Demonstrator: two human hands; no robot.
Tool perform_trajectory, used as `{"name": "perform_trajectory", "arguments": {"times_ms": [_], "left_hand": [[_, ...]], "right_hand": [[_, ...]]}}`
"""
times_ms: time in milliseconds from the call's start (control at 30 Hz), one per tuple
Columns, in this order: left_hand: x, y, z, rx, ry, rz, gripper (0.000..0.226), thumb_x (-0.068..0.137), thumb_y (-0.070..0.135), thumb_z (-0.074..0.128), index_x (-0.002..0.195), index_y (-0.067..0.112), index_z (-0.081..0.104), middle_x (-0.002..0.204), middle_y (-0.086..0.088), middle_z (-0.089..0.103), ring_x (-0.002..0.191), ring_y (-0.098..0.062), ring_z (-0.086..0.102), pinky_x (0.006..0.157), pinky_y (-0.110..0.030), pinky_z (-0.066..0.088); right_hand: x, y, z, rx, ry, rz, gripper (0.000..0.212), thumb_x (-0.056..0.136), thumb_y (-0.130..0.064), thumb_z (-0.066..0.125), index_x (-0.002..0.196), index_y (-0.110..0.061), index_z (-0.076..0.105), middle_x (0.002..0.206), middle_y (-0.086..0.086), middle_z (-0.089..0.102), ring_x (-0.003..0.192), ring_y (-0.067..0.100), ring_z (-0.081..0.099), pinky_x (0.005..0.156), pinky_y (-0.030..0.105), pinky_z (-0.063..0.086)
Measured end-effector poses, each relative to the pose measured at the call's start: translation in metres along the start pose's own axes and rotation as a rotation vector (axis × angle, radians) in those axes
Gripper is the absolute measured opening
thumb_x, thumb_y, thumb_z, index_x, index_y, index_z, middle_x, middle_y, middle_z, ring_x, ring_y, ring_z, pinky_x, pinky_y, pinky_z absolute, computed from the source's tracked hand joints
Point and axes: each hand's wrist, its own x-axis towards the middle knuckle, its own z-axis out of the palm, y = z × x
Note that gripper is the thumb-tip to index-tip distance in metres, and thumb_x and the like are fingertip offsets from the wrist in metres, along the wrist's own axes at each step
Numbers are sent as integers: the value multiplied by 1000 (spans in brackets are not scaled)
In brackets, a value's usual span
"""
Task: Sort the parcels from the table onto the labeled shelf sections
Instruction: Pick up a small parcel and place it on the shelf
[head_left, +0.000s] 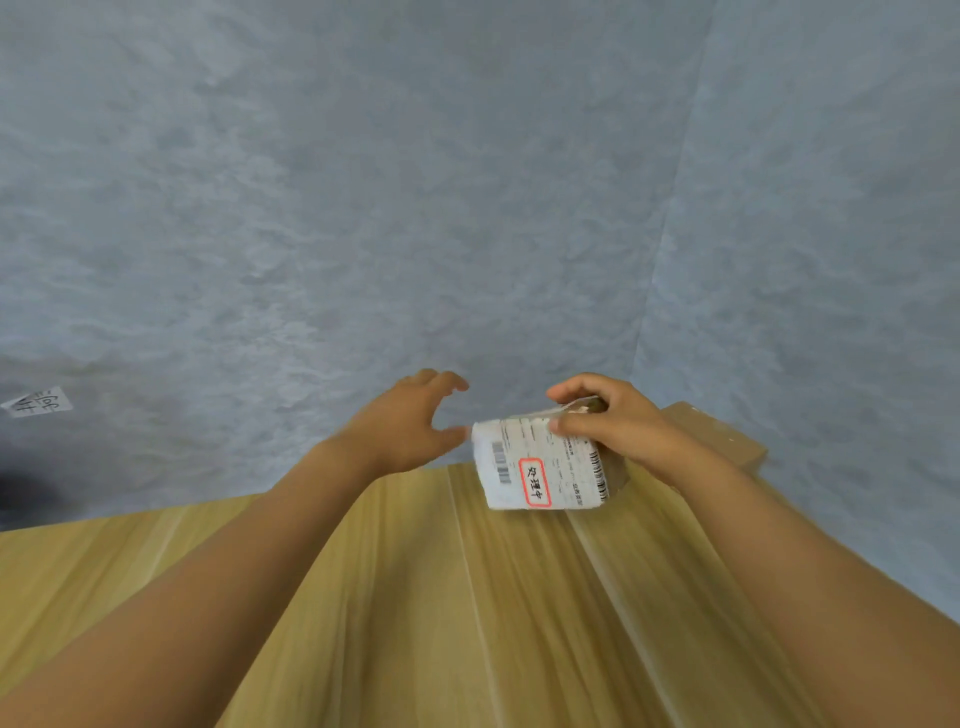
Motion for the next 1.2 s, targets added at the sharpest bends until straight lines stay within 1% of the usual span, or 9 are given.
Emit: {"name": "perform_trajectory", "arguments": {"times_ms": [100, 200, 267, 333, 433, 600, 833, 1067, 1200], "left_hand": [[2, 27, -7, -199, -234, 57, 81, 79, 53, 75, 148, 39, 34, 149, 14, 43, 134, -7, 42, 112, -36, 38], [2, 46, -10, -474, -502, -23, 84, 76, 51, 80, 145, 37, 34, 121, 14, 68, 106, -6, 68, 95, -37, 55], [-1, 51, -10, -596, -579, -30, 74, 79, 48, 78, 140, 31, 40, 116, 7, 72, 103, -14, 71, 95, -42, 55], [-4, 52, -6, -669, -539, 7, 54, 85, 46, 73, 130, 24, 54, 114, 0, 73, 102, -21, 71, 94, -44, 55], [-8, 51, 0, -804, -325, -97, 52, 86, 52, 69, 125, 20, 60, 111, -2, 74, 100, -23, 72, 96, -49, 54], [-15, 52, 9, -941, -224, -187, 59, 90, 69, 47, 125, 24, 64, 114, -1, 74, 103, -23, 71, 98, -50, 53], [-27, 65, 22, -1089, -222, -262, 60, 91, 74, 29, 116, 37, 69, 115, 1, 73, 104, -22, 71, 91, -45, 57], [-38, 74, 32, -1121, -148, -327, 59, 89, 78, 29, 110, 41, 70, 112, 4, 74, 101, -19, 72, 89, -44, 57], [-49, 72, 30, -914, -172, -301, 64, 89, 78, 19, 117, 41, 64, 105, 13, 75, 98, -11, 71, 82, -28, 56]], "right_hand": [[-3, -13, -1, 3, -129, -93, 38, 84, -8, 74, 118, -22, 65, 117, -6, 66, 89, 1, 65, 72, 13, 52], [-4, -28, -2, 100, -256, -164, 45, 85, -3, 72, 123, -24, 61, 120, -4, 66, 97, 7, 67, 74, 18, 53], [-3, -31, -1, 131, -253, -189, 46, 85, -7, 73, 123, -28, 60, 123, -5, 64, 100, 7, 67, 76, 21, 54], [-1, -31, 0, 135, -133, -194, 44, 86, -17, 74, 124, -33, 60, 128, -7, 60, 104, 5, 65, 80, 23, 55], [2, -21, -2, 187, 66, -134, 43, 90, -34, 68, 131, -32, 54, 132, -4, 56, 112, 6, 59, 91, 24, 51], [-6, 2, -1, 245, -15, 87, 62, 88, -64, 55, 141, -37, 40, 136, -10, 55, 121, 18, 56, 104, 46, 45], [-19, 8, 13, 493, -110, 78, 41, 94, -52, 55, 131, -35, 51, 124, 6, 67, 112, 30, 66, 96, 52, 54], [-30, 14, 20, 468, -179, 159, 53, 90, -55, 60, 134, -26, 52, 121, 3, 70, 109, 31, 68, 91, 56, 55], [-40, 15, 14, 408, -92, 146, 76, 83, -67, 60, 144, -23, 45, 123, -2, 69, 112, 22, 66, 95, 51, 54]]}}
